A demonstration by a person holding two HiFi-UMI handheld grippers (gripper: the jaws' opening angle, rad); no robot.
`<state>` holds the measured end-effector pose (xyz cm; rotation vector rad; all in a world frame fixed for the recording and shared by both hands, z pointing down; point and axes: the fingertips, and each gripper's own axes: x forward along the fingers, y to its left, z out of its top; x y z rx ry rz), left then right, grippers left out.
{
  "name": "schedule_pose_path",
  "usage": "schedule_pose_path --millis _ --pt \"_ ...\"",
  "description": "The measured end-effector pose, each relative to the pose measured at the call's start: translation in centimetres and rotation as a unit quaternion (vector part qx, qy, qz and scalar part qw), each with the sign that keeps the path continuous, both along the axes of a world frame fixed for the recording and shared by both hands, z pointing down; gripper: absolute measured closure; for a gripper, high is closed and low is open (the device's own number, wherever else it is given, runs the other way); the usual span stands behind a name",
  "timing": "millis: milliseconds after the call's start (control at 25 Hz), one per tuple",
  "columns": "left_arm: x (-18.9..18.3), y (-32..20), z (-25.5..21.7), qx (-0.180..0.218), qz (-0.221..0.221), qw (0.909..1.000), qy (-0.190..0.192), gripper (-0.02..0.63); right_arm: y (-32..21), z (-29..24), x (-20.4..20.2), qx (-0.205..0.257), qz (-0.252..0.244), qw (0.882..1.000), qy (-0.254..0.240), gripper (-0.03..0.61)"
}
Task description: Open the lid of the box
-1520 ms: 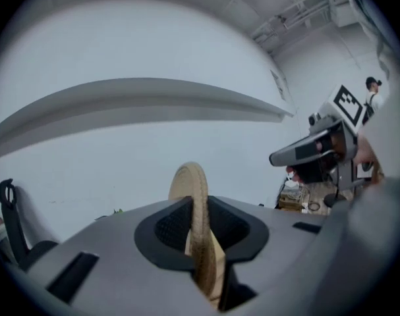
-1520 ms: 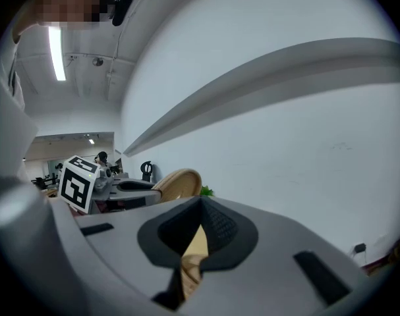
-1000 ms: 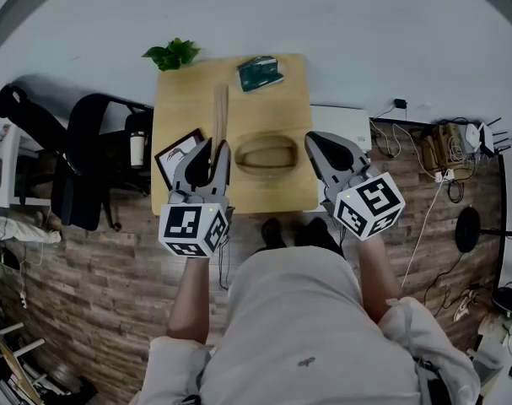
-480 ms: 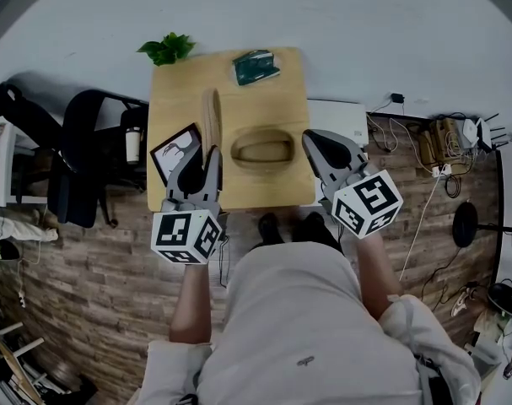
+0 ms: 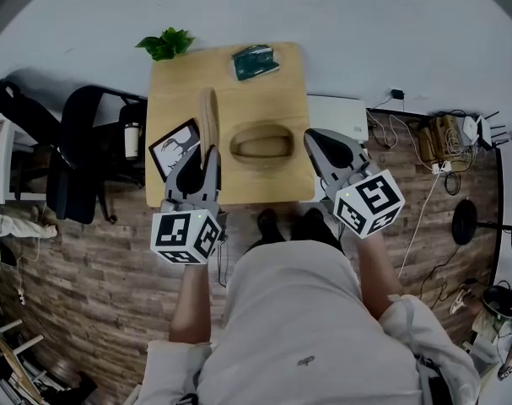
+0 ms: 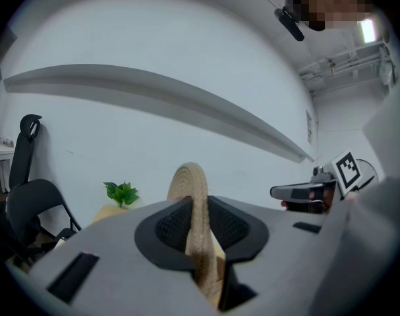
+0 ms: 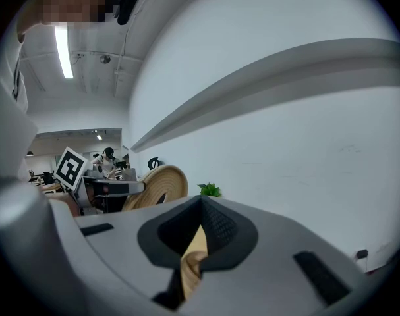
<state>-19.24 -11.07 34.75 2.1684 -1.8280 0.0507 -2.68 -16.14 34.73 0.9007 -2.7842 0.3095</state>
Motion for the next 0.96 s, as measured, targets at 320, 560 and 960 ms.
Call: schedule_pose_path --millis 320,560,960 --pt "0.33 0.12 0.18 -0.001 0.002 1.0000 -0.003 0.543 0.12 0.18 0.37 -0.001 0.001 1.000 0.003 0.580" --pt "0.48 0.00 0.27 -0.002 0.005 1.0000 -0.002 0.543 0.12 0.27 0.57 -0.001 0.004 1.000 0.006 0.580" --pt "0.36 0.06 0.40 -0.003 0.007 1.0000 -0.003 0.543 0.24 0.31 0.41 0.003 0.006 1.000 0.010 0.580"
